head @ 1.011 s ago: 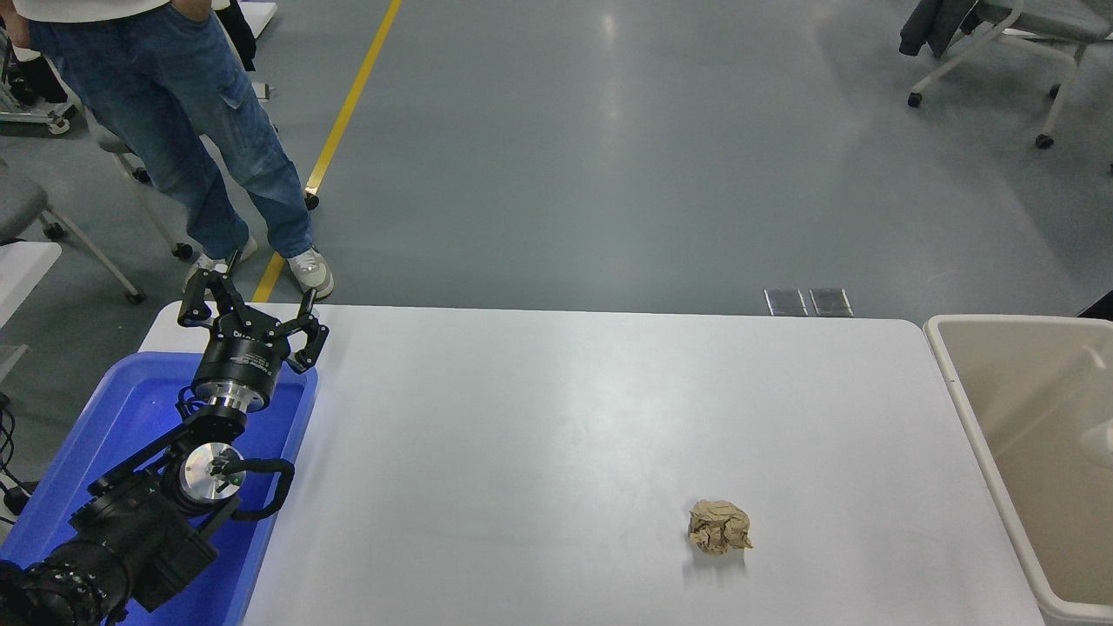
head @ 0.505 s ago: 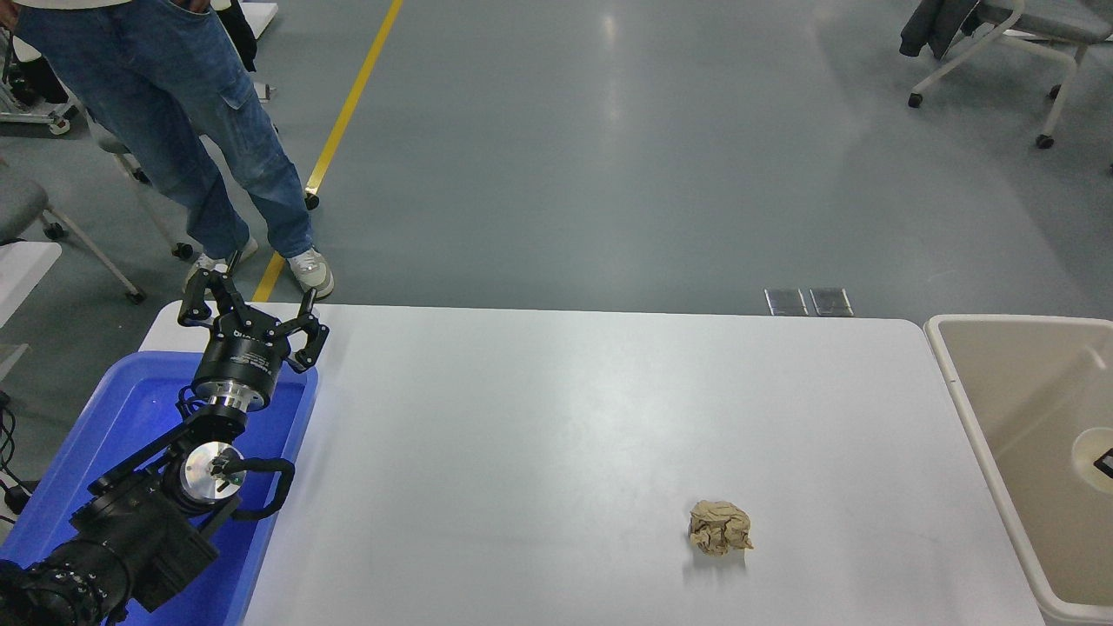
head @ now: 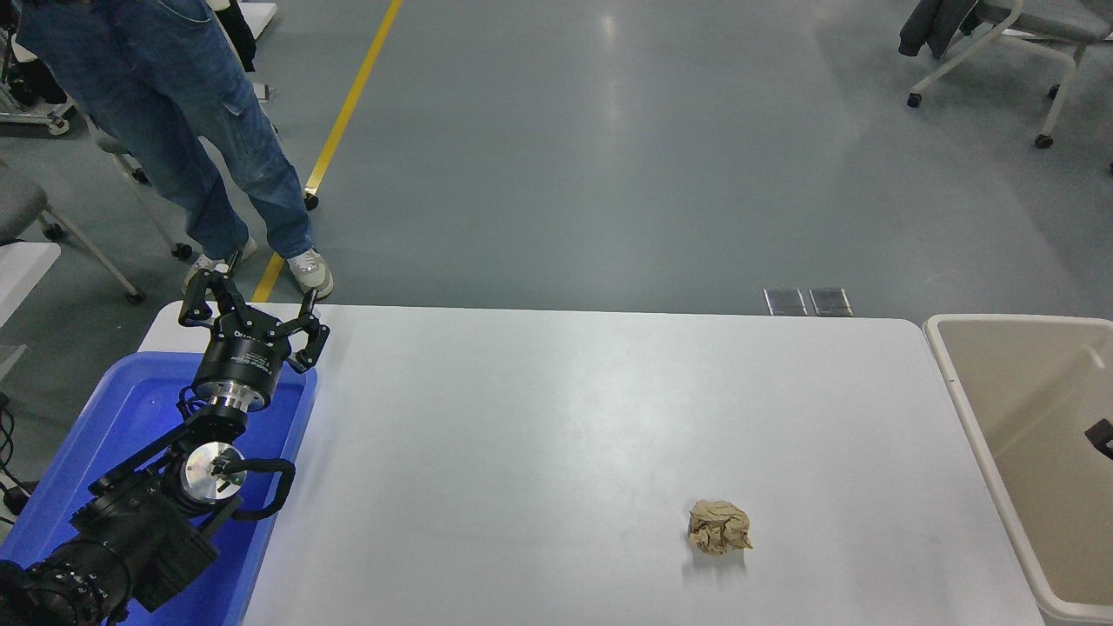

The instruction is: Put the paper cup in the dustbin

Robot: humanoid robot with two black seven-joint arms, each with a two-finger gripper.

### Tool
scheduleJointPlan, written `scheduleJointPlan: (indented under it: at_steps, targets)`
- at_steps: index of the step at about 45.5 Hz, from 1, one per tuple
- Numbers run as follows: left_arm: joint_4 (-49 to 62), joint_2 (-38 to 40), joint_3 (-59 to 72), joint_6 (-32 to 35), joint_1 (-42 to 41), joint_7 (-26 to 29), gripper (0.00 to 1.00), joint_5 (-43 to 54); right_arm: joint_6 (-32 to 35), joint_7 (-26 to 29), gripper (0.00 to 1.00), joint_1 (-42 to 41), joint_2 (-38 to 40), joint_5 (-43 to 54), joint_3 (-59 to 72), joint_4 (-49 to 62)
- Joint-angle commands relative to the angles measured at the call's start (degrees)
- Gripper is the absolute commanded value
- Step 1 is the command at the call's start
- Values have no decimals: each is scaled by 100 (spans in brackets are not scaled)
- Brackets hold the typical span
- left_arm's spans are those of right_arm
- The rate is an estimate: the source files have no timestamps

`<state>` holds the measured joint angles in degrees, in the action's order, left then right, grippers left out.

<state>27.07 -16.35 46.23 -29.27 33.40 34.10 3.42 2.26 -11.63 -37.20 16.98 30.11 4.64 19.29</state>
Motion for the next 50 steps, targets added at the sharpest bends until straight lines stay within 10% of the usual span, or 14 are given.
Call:
scheduleJointPlan:
  at_steps: [1, 11, 26, 40, 50]
  targets:
    - [0, 1, 0, 0, 0, 0, 100, 1, 441, 2, 100, -428, 112, -1226, -191, -83]
    - [0, 1, 0, 0, 0, 0, 100, 1, 503, -59, 100, -666, 1553, -3449, -1480, -2718]
    - [0, 1, 0, 0, 0, 0, 100, 1, 565, -700, 100, -68, 1651, -3486, -4154, -4889]
    - [0, -8, 0, 0, 0, 0, 100, 1, 407, -850, 100, 863, 694, -394, -6904, -6702]
    - [0, -8, 0, 0, 0, 0, 100, 1, 468, -1446, 100, 1180, 209, -146, -7346, -6684]
